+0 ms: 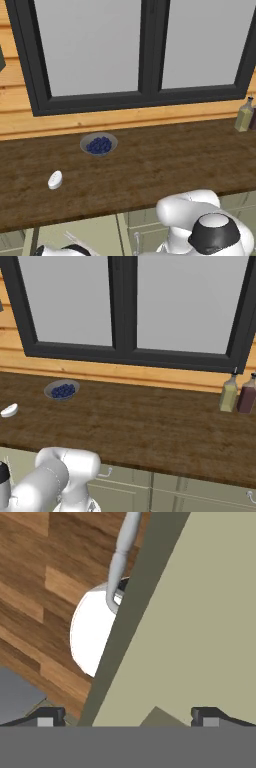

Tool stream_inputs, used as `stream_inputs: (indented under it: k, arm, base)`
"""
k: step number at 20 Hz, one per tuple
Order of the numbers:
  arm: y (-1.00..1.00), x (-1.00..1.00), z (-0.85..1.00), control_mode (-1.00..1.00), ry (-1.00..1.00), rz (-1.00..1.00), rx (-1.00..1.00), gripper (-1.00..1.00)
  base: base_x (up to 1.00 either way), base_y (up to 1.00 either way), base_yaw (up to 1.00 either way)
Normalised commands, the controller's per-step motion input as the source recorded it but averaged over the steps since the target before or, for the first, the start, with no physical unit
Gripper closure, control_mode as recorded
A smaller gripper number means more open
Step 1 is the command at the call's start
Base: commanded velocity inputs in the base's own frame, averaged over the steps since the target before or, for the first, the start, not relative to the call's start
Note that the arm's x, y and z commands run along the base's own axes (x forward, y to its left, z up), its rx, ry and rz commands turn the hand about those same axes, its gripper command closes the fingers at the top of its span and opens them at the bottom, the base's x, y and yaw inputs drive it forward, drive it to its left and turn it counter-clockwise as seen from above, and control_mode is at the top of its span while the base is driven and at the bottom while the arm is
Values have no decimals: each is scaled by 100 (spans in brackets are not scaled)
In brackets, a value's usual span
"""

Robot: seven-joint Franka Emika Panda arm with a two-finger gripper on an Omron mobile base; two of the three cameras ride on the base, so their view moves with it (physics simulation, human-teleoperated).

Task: Pick the tongs from the drawer and place it on the counter.

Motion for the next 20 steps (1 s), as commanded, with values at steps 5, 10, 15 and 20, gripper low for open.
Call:
stream_inputs:
  k: [5,10,15,20]
  arm:
    - [-40,-100,-29,-100,3,21,-2,-100]
    - [-33,-100,23,-100,-2,16,5,-100]
    - [-25,-6,100,-100,-25,-6,34,-100]
    - [-50,73,95,-100,-20,-18,32,-100]
  base:
    - [0,0,0]
    - [0,0,0]
    - [0,0,0]
    - [0,0,0]
